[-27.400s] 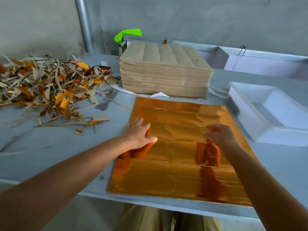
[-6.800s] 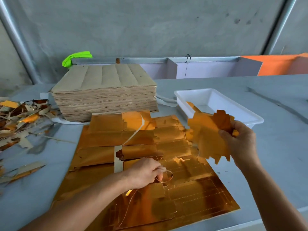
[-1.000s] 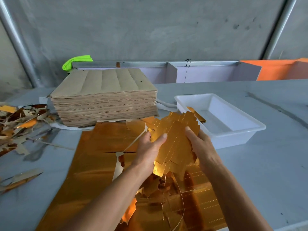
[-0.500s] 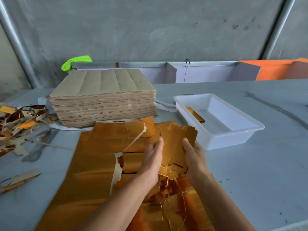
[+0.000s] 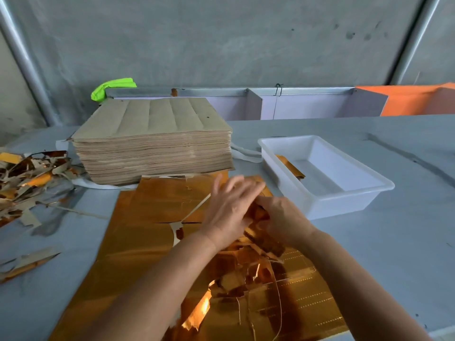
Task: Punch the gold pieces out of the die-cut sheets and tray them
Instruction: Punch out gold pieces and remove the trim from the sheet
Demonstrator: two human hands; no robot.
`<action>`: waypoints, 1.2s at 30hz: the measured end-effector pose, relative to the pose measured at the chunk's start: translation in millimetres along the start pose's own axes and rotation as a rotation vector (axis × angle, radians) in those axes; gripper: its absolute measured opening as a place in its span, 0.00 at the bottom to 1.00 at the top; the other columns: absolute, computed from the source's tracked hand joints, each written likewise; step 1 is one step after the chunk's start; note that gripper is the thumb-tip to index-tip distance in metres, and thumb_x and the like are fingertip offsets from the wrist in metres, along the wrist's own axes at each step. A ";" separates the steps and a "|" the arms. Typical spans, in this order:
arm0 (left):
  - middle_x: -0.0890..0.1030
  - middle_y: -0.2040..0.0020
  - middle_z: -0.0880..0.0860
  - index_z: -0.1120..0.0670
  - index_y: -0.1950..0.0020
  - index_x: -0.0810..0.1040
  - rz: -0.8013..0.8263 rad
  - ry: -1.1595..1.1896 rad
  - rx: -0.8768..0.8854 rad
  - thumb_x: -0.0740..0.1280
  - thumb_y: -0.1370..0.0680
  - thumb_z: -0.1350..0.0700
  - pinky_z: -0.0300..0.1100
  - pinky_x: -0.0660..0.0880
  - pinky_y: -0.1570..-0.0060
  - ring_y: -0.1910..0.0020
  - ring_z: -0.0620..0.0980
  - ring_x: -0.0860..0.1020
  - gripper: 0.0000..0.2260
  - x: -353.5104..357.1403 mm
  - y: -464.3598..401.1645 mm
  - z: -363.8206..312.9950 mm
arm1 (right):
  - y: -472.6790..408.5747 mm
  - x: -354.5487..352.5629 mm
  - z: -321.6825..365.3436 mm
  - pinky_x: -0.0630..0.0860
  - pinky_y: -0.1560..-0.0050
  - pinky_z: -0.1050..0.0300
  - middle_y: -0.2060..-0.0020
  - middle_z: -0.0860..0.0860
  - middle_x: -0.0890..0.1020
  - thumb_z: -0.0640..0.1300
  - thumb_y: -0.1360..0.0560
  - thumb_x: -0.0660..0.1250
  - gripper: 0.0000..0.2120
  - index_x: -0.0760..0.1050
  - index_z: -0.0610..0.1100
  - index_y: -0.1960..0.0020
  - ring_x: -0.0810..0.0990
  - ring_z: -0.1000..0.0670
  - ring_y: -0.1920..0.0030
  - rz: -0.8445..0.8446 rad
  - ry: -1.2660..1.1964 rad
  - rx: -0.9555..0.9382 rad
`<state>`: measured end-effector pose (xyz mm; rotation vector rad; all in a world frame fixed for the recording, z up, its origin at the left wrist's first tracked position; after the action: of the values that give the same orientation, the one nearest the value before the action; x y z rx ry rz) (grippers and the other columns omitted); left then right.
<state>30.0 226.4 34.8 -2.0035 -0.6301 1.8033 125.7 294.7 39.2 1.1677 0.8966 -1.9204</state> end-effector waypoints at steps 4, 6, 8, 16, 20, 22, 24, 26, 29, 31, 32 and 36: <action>0.81 0.48 0.46 0.50 0.41 0.78 0.220 0.130 -0.149 0.71 0.26 0.52 0.51 0.59 0.30 0.43 0.47 0.75 0.14 13.8 7.8 23.1 | 3.9 3.2 -18.1 0.78 0.52 0.61 0.56 0.51 0.81 0.39 0.27 0.71 0.12 0.78 0.47 0.44 0.79 0.52 0.55 0.026 -0.229 0.070; 0.81 0.48 0.48 0.51 0.43 0.79 0.212 0.284 -0.249 0.72 0.27 0.54 0.46 0.73 0.40 0.46 0.47 0.77 0.13 13.7 11.9 32.4 | 9.3 7.7 -29.3 0.78 0.57 0.64 0.58 0.51 0.81 0.40 0.27 0.71 0.10 0.78 0.46 0.46 0.80 0.53 0.57 0.022 -0.327 0.148; 0.81 0.49 0.49 0.52 0.44 0.79 0.212 0.351 -0.289 0.73 0.27 0.57 0.41 0.76 0.47 0.47 0.47 0.78 0.13 14.3 14.6 37.0 | 15.4 15.3 -36.0 0.76 0.62 0.67 0.61 0.52 0.81 0.39 0.26 0.70 0.06 0.79 0.45 0.50 0.80 0.55 0.61 -0.002 -0.432 0.214; 0.81 0.48 0.51 0.52 0.40 0.76 0.156 0.231 -0.250 0.72 0.26 0.57 0.40 0.75 0.49 0.47 0.50 0.78 0.16 9.5 14.6 29.7 | 26.4 28.4 -33.9 0.80 0.59 0.62 0.60 0.52 0.85 0.48 0.28 0.71 0.10 0.78 0.48 0.48 0.84 0.53 0.57 -0.218 -1.071 0.381; 0.80 0.49 0.51 0.54 0.41 0.77 0.094 0.151 -0.086 0.71 0.26 0.60 0.36 0.73 0.52 0.49 0.49 0.78 0.14 1.8 10.6 11.5 | 25.6 20.4 -26.9 0.80 0.55 0.58 0.57 0.50 0.84 0.62 0.33 0.68 0.22 0.79 0.47 0.48 0.82 0.52 0.55 -0.456 -1.011 0.393; 0.80 0.48 0.51 0.54 0.41 0.77 0.122 0.135 -0.030 0.71 0.26 0.61 0.37 0.73 0.50 0.47 0.48 0.78 0.14 3.7 12.5 5.6 | 25.8 22.6 -26.0 0.79 0.58 0.59 0.59 0.50 0.83 0.62 0.32 0.69 0.19 0.80 0.47 0.51 0.81 0.52 0.56 -0.504 -0.939 0.427; 0.80 0.46 0.50 0.53 0.40 0.78 0.159 0.188 -0.056 0.71 0.26 0.60 0.37 0.72 0.47 0.45 0.47 0.77 0.15 5.8 15.0 7.3 | 27.7 27.9 -32.3 0.75 0.64 0.62 0.62 0.50 0.82 0.56 0.27 0.69 0.11 0.79 0.48 0.56 0.81 0.50 0.58 -0.531 -0.993 0.517; 0.80 0.44 0.49 0.51 0.38 0.78 0.182 0.259 -0.147 0.71 0.26 0.59 0.36 0.72 0.45 0.43 0.47 0.77 0.16 7.1 16.6 14.4 | 30.9 35.4 -39.2 0.75 0.69 0.64 0.59 0.47 0.82 0.49 0.25 0.68 0.05 0.77 0.48 0.54 0.81 0.47 0.56 -0.501 -1.161 0.628; 0.80 0.45 0.48 0.51 0.38 0.78 0.209 0.413 -0.337 0.72 0.26 0.58 0.28 0.69 0.52 0.46 0.46 0.77 0.17 9.1 19.2 27.7 | 34.4 39.0 -43.8 0.79 0.69 0.61 0.54 0.45 0.80 0.48 0.24 0.67 0.08 0.75 0.47 0.46 0.81 0.45 0.53 -0.479 -1.297 0.685; 0.79 0.50 0.46 0.49 0.43 0.79 0.238 0.519 -0.418 0.71 0.26 0.57 0.26 0.68 0.57 0.50 0.45 0.76 0.12 11.2 21.4 32.8 | 33.2 36.5 -45.4 0.79 0.63 0.59 0.50 0.46 0.79 0.49 0.23 0.65 0.12 0.73 0.48 0.41 0.79 0.47 0.51 -0.515 -1.285 0.661; 0.79 0.53 0.45 0.48 0.47 0.79 0.251 0.559 -0.439 0.71 0.25 0.57 0.27 0.69 0.58 0.51 0.45 0.77 0.09 12.2 22.5 33.7 | 32.0 34.9 -44.6 0.77 0.63 0.61 0.49 0.47 0.78 0.50 0.22 0.64 0.12 0.73 0.49 0.40 0.79 0.49 0.51 -0.524 -1.243 0.643; 0.79 0.56 0.42 0.44 0.54 0.77 0.271 0.779 -0.499 0.73 0.28 0.58 0.30 0.71 0.58 0.53 0.41 0.77 0.10 16.3 24.7 29.7 | 25.7 45.0 -31.7 0.80 0.54 0.52 0.52 0.44 0.81 0.58 0.22 0.59 0.17 0.77 0.47 0.47 0.80 0.44 0.50 -0.382 -1.206 0.640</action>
<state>3.7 214.3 4.4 -2.9748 -0.5977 0.8557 145.3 298.5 -18.2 -0.0718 -0.2003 -2.7369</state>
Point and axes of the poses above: each hand's wrist, its own y-axis away from the middle knuckle, its own x-axis out of the palm, z = x × y, the point moved 4 cm from there along -y, towards the middle knuckle
